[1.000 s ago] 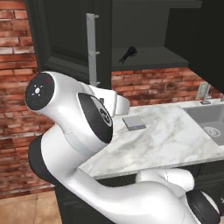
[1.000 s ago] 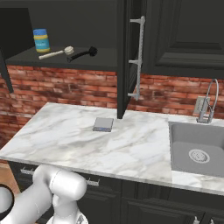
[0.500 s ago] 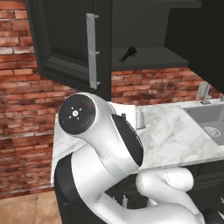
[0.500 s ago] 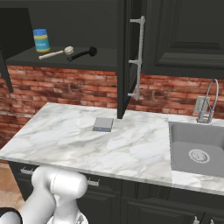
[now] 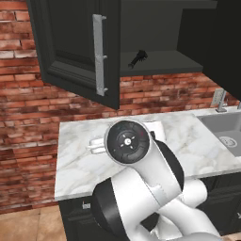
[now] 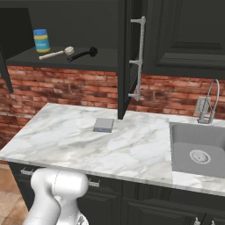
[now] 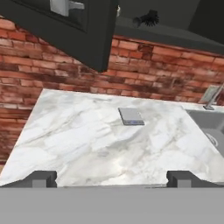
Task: Pick the dish brush and dish brush from the cabinet and place them on the counter.
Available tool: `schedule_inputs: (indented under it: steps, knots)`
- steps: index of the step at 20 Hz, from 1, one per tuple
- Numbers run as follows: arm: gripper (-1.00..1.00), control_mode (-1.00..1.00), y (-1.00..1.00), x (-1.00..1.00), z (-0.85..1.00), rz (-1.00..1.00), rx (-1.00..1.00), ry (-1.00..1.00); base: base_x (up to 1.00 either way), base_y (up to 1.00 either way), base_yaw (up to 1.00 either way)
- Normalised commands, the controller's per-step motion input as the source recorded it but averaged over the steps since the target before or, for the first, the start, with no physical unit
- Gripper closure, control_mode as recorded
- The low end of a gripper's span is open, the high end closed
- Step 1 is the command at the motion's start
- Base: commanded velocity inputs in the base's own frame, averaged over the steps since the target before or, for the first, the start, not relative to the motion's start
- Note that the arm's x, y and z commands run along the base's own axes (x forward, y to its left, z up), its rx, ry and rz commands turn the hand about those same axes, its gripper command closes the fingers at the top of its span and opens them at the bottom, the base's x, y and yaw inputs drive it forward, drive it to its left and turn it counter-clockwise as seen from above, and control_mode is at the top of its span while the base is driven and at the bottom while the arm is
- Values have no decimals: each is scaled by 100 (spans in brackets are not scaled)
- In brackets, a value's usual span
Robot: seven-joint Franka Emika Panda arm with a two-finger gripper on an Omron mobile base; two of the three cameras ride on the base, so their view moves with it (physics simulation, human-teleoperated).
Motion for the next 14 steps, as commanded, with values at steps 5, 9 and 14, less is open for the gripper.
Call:
schedule_inputs:
  steps: [5,9,14]
  knots:
    - [-100,-100,-31,3,-9,11,2,0,0,0,0]
    - [-100,-100,-28,1,-3,3,1,0,0,0,0]
    - [-100,-100,-28,9,0,1,1,4,0,0,0]
